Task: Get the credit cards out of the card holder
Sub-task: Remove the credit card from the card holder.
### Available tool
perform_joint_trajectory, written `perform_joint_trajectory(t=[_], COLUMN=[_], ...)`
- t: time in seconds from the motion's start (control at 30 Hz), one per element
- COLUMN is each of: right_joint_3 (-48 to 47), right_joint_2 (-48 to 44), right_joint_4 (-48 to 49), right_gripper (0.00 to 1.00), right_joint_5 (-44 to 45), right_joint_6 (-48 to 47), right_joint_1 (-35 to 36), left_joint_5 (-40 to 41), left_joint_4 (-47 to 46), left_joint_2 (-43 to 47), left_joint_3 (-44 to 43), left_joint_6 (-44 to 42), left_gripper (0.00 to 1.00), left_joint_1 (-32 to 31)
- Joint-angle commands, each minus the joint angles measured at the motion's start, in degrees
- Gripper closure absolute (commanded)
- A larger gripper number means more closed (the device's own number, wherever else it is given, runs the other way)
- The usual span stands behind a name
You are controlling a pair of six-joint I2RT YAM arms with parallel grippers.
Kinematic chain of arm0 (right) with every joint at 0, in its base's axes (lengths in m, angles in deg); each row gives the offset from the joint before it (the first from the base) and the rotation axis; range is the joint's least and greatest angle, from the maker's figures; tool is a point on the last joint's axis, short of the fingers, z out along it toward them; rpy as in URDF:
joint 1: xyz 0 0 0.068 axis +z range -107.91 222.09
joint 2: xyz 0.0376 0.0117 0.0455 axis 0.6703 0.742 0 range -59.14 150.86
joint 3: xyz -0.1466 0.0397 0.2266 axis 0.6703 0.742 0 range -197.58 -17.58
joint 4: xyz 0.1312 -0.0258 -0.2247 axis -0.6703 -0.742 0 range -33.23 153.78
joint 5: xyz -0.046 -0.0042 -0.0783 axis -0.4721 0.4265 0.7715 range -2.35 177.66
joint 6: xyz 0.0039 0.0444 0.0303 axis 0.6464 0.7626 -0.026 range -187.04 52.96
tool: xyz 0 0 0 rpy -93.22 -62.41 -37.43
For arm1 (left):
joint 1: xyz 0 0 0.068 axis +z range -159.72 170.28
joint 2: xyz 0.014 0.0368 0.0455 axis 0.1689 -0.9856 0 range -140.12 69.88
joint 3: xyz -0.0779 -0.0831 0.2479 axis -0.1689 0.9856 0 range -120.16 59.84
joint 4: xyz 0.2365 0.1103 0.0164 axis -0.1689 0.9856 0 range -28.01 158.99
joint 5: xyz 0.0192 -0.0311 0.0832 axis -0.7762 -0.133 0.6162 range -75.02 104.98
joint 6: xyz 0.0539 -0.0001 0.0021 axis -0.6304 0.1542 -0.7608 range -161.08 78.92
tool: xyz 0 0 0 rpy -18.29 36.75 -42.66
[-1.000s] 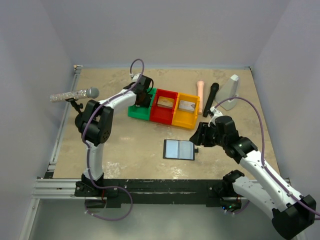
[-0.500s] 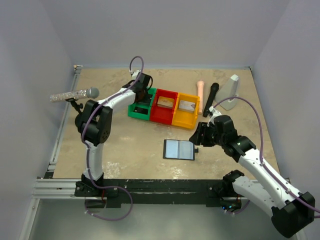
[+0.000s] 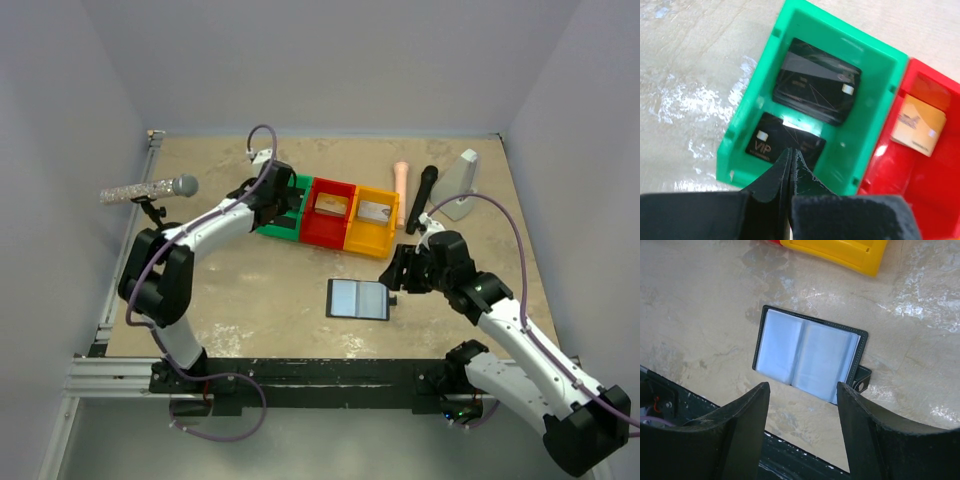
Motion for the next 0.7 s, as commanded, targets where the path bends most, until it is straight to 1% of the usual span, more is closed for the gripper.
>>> perform_joint_trajectory(t=[0.0, 0.13, 0.2, 0.27, 0.43, 0.5, 0.57, 0.67], right_joint_3=[-3.13, -2.60, -1.46, -0.58, 0.82, 1.71, 1.18, -0.66], right_joint_2=[0.76, 2.52, 3.05, 4.10, 8.14, 9.90, 12.27, 15.69], right_joint_4=[-2.07, -3.57, -3.49, -3.66, -4.19, -3.58, -3.66, -4.19], right_gripper=[0.38, 0.36, 0.36, 0.36, 0.36, 0.35, 0.35, 0.35], right_joint_5=[3.97, 5.91, 6.53, 7.14, 9.08, 7.86, 9.25, 9.34], right_joint_6=[-1.65, -1.56, -1.21, -0.77, 1.42, 2.48, 2.57, 2.57], right_joint_1=[0.17, 0.09, 0.09, 0.17, 0.17, 0.17, 0.17, 0.17], left_joint_5=[3.37, 5.48, 5.49, 4.97, 2.24, 1.45, 0.31, -1.98], left_joint_4=[-2.59, -1.71, -0.91, -1.00, -6.00, -8.46, -8.21, -4.79], left_joint_2=[8.29, 14.53, 17.26, 20.07, 28.06, 29.48, 29.83, 30.10], left_joint_3=[3.90, 8.64, 10.75, 13.56, 23.49, 26.75, 28.51, 28.26], left_joint_6=[-0.48, 0.31, 1.19, 2.77, 7.25, 8.22, 9.53, 11.21], left_gripper=[0.99, 0.92, 0.88, 0.86, 0.85, 0.85, 0.85, 0.82], left_joint_1=[-5.59, -11.65, -13.94, -16.32, -21.76, -24.49, -26.25, -26.79])
